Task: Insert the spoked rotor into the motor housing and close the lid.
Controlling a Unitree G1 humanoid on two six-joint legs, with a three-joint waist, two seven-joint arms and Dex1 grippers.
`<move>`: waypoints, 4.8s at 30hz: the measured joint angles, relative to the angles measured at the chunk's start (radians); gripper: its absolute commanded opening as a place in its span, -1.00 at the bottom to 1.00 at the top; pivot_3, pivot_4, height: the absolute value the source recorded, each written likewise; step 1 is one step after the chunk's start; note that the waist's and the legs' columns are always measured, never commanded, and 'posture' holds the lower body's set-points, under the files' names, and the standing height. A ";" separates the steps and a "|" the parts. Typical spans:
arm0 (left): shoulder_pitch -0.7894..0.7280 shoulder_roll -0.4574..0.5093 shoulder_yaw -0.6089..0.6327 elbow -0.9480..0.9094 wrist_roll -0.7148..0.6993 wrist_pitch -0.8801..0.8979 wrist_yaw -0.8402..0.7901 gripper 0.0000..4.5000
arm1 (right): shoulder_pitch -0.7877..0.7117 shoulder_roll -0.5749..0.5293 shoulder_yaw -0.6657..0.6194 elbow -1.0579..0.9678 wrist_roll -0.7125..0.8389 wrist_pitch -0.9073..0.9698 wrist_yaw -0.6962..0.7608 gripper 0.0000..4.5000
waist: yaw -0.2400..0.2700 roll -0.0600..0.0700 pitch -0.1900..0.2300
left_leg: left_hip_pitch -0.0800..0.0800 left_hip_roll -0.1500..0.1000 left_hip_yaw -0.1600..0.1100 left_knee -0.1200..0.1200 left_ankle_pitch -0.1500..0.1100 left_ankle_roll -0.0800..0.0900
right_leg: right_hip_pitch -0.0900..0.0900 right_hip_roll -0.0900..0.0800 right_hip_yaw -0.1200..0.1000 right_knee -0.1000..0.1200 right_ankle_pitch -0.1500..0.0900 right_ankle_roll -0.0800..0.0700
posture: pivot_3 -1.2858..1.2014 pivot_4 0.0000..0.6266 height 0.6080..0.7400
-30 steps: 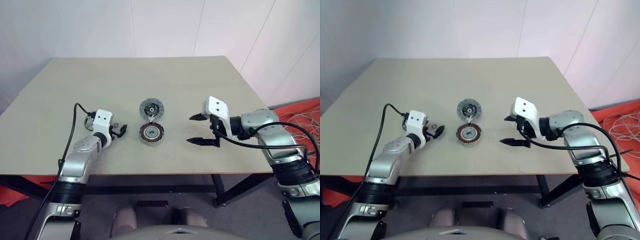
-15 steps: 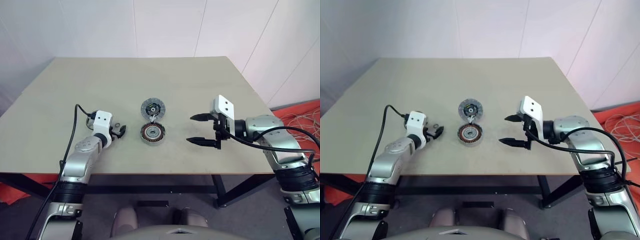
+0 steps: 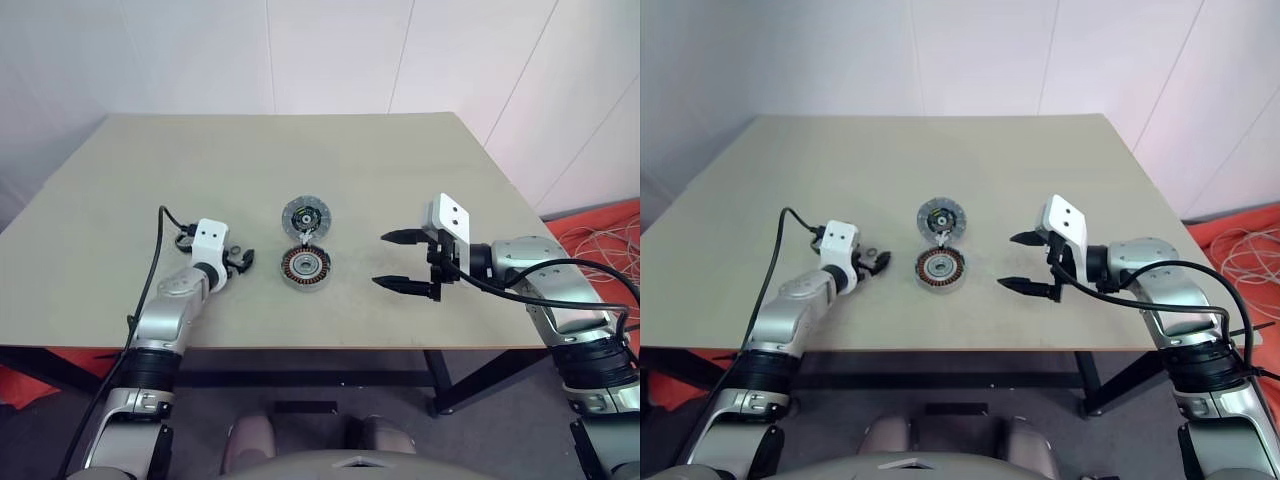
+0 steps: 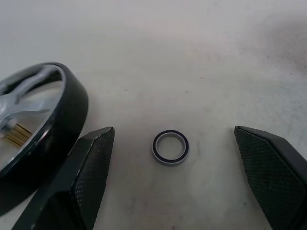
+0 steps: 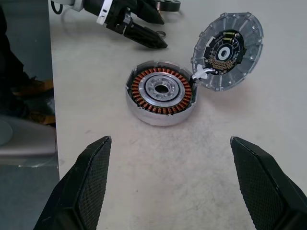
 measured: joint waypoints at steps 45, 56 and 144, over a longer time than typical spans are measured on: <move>-0.250 0.219 -0.258 -0.104 -0.134 0.024 -0.746 -0.68 | -0.027 0.000 0.008 0.025 -0.005 -0.026 -0.030 1.00 | -0.002 0.004 -0.001 | 0.002 -0.001 0.001 -0.001 0.000 -0.001 | 0.002 -0.001 0.002 0.001 0.000 0.000 | 0.03 -1.00 1.00; -0.390 0.146 -0.341 0.244 -0.023 -0.172 -0.883 -0.68 | -0.021 0.009 0.009 0.023 -0.005 -0.025 -0.065 1.00 | 0.003 0.004 -0.001 | 0.000 -0.001 0.001 -0.002 0.000 0.001 | 0.000 -0.001 0.002 0.001 0.000 0.000 | 0.03 -1.00 1.00; -0.010 0.276 0.038 -0.094 -0.118 0.002 -0.639 1.00 | -0.212 0.342 0.338 0.260 -0.340 -0.033 -0.315 -0.99 | -0.006 0.004 -0.001 | 0.004 -0.004 0.001 -0.015 0.003 -0.005 | -0.003 -0.002 0.005 0.001 0.000 -0.002 | 0.03 -1.00 1.00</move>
